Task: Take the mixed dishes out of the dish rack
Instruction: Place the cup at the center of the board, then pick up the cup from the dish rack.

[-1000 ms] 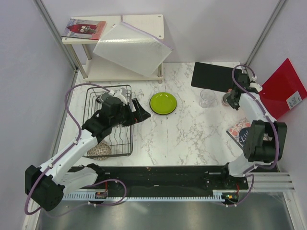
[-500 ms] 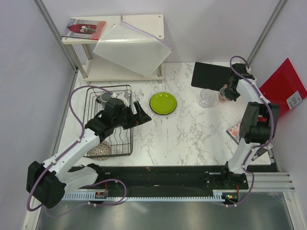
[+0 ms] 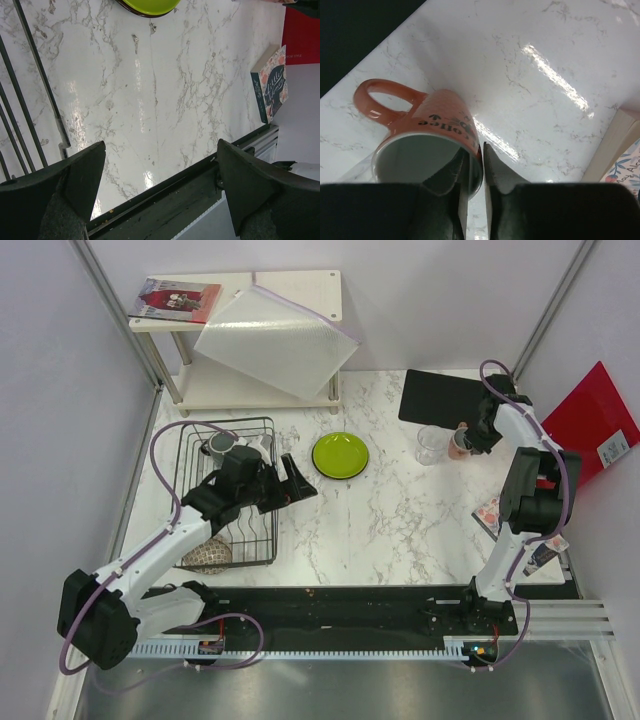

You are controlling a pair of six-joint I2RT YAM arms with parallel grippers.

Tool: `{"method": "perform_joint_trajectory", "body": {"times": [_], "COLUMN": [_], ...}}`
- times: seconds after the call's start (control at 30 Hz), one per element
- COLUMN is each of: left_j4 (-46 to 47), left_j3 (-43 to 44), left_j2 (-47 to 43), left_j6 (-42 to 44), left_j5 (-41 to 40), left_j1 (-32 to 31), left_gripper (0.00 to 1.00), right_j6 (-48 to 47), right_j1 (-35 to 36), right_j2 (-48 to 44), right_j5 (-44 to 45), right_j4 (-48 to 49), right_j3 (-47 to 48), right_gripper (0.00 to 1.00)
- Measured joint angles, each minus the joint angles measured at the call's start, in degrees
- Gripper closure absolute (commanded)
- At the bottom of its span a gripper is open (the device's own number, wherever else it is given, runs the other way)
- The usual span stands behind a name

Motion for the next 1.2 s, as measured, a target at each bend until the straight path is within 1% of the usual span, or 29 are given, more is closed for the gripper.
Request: {"method": "perform_joint_trajectory", "body": {"times": [0.03,0.07,0.13,0.17,0.37,0.5,0.57,0.63,0.7,0.77,0.83,0.9,0.97,1.0,1.1,1.2], "left_j4": [0.02,-0.02,0.02,0.02,0.13,0.33,0.37,0.35,0.35,0.24,-0.55,-1.73,-3.91,-4.68,-6.93,-8.61], "left_j3": [-0.07,-0.11,-0.26,-0.33,-0.63,-0.63,-0.63,-0.63,-0.63,-0.61,-0.33,0.39,2.05,3.13,6.29,8.76], "left_j2": [0.11,0.13,0.13,0.15,0.24,0.52,0.66,0.7,0.72,0.72,0.72,0.74,0.85,0.92,0.92,0.94], "left_j6": [-0.07,-0.09,-0.13,-0.15,-0.26,-0.26,-0.24,-0.22,-0.2,-0.15,0.13,0.74,1.55,2.45,5.4,8.41], "left_j5": [0.04,0.09,0.2,0.24,0.59,0.57,0.57,0.57,0.46,-0.35,-1.81,-3.8,-6.69,-7.93,-11.82,-15.28], "left_j1": [0.0,0.0,0.0,0.0,0.0,0.0,0.02,0.0,0.0,0.0,0.0,0.02,0.02,0.04,0.68,3.04], "left_gripper": [0.02,0.02,0.02,0.02,0.02,0.02,0.02,0.03,0.03,0.03,0.03,0.03,0.01,0.01,0.01,0.01], "right_j6": [-0.13,-0.28,-0.76,-0.66,-0.81,-0.59,-0.28,0.26,1.07,1.99,2.64,2.99,2.78,1.95,-2.03,-7.06], "right_j1": [0.02,0.04,0.02,0.02,0.02,0.02,0.0,0.0,0.31,1.05,3.61,8.66,15.17,19.78,28.09,33.57], "right_j2": [0.0,0.0,-0.02,-0.02,-0.66,-2.73,-3.78,-5.29,-7.34,-11.56,-17.75,-25.29,-32.92,-36.7,-41.94,-44.74], "right_j5": [-0.33,-0.61,-0.87,-0.98,-1.25,-1.16,-1.07,-1.38,-2.38,-4.98,-8.46,-12.5,-16.85,-19.43,-24.04,-24.96], "right_j4": [0.04,0.15,0.7,0.79,0.9,-0.79,-2.03,-3.15,-2.38,-0.13,6.16,14.14,22.53,27.1,33.29,36.52], "right_j3": [-0.02,-0.02,-0.02,-0.02,-0.02,1.2,4.22,9.25,12.22,12.59,8.55,0.61,-9.09,-14.73,-23.56,-30.36], "right_gripper": [0.66,0.59,0.52,0.47,0.32,0.27,0.25,0.24,0.23,0.23,0.23,0.23,0.23,0.23,0.23,0.23]}}
